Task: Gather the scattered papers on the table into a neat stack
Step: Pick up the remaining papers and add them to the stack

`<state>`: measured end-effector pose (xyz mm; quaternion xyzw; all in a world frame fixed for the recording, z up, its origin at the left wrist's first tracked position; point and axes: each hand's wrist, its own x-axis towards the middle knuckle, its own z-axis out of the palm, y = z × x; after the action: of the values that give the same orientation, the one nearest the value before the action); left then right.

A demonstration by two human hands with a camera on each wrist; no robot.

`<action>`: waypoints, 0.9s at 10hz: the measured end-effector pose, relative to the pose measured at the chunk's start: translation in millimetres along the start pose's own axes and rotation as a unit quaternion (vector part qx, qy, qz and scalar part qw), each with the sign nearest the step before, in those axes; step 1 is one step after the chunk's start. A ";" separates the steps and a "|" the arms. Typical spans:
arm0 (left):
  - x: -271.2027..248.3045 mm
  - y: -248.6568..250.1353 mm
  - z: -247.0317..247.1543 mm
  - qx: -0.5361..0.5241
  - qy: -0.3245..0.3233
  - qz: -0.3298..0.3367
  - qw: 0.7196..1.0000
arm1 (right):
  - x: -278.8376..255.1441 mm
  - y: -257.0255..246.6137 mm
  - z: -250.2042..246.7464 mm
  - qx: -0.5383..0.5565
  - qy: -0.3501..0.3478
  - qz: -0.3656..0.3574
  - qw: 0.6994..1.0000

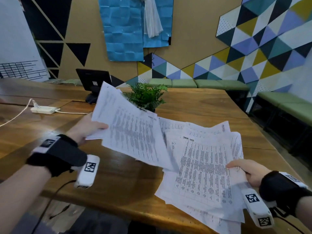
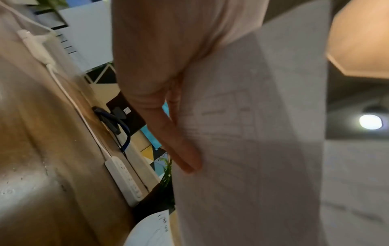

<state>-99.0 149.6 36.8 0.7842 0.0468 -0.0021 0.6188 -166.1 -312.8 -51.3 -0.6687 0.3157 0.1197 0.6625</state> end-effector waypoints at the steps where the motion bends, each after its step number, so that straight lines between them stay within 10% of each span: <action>1: -24.7 4.7 -14.2 -0.126 -0.015 -0.015 0.992 | 3.3 6.3 1.2 0.010 -0.005 -0.013 1.000; 3: -55.6 -5.7 31.0 -0.262 -0.131 0.000 0.956 | -3.6 6.1 4.7 0.090 -0.023 0.000 0.996; 5: -41.1 -44.8 104.1 -0.078 -0.165 -0.023 0.983 | -15.3 5.2 3.6 0.075 -0.049 0.022 0.996; 7: -13.3 -42.9 153.9 0.029 -0.265 -0.019 0.964 | -21.5 -3.1 2.5 0.158 -0.088 -0.045 0.982; 9: -3.6 -23.9 199.3 0.248 -0.293 -0.006 0.923 | -10.3 7.9 2.5 -0.005 -0.083 -0.004 0.997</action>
<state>-93.5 -38.6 -32.8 0.8766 -0.1342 -0.2469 0.3907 -178.0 -307.1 -52.0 -0.6610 0.2563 0.1730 0.6837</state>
